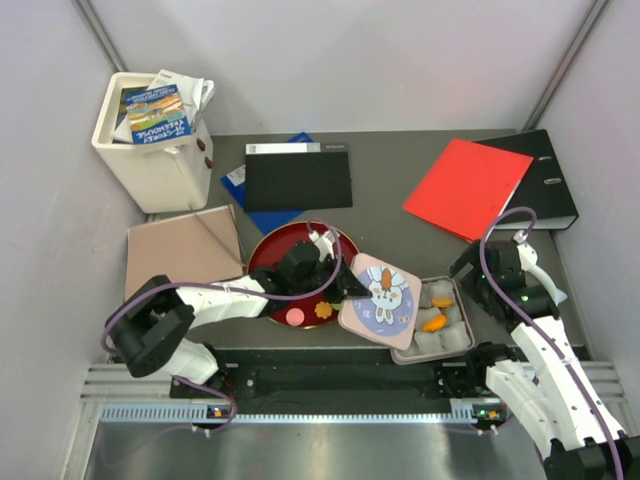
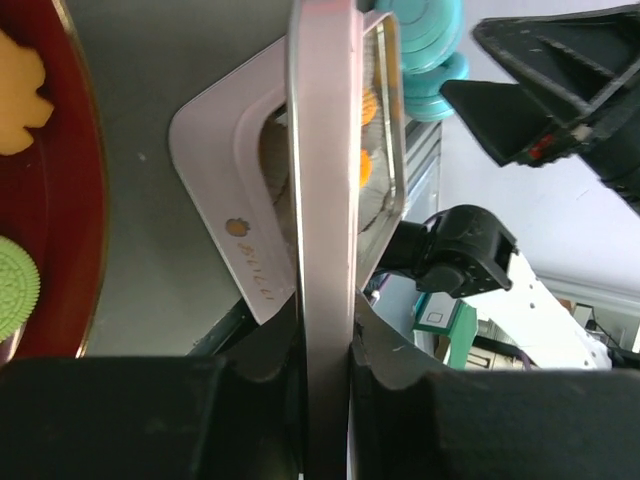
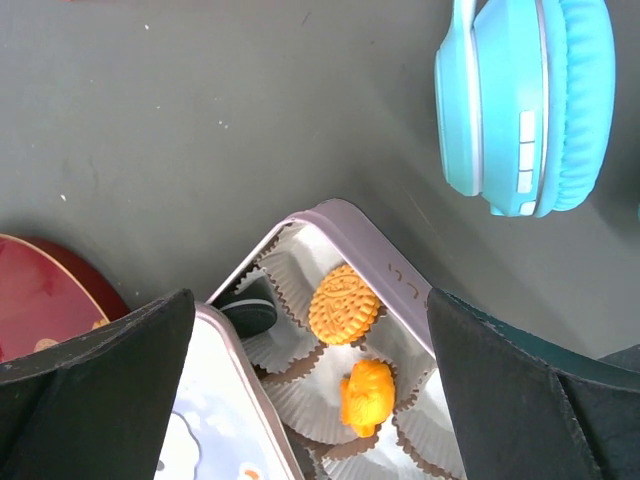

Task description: Pack the cookies

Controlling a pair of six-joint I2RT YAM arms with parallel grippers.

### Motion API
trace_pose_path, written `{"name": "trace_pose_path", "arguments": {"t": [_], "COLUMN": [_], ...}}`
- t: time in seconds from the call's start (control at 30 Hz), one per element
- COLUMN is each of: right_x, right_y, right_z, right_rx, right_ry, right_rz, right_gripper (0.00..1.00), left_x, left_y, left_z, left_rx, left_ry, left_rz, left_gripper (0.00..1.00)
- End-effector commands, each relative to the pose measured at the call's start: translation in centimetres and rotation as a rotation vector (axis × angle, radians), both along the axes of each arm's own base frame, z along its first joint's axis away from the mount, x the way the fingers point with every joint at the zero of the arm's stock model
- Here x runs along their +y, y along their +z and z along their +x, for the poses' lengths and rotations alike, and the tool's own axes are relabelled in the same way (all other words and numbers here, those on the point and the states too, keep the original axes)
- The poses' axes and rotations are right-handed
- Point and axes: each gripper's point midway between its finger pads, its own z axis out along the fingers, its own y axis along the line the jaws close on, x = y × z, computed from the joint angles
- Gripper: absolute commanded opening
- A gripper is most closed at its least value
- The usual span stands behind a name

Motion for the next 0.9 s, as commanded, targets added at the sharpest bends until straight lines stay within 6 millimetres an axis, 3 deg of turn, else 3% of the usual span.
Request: {"name": "trace_pose_path", "arguments": {"t": [0.0,0.5,0.87], "right_x": [-0.8,-0.8,-0.7], "right_y": [0.2,1.0,1.7], "right_z": [0.0,0.7,1.2], "right_rx": [-0.011,-0.039,-0.062], "right_ry": [-0.01,0.005,0.011], "right_rz": [-0.037,-0.053,-0.061], "right_gripper": [0.99,0.99,0.99], "left_x": [-0.6,-2.2,-3.7], "left_y": [-1.0,-4.9,-6.2], "left_z": [0.4,-0.2,-0.9], "left_rx": [0.008,0.082,0.111], "left_ry": [-0.013,-0.124,-0.208], "left_rz": [0.05,0.345,0.431], "left_gripper": [0.23,0.51,0.54]}}
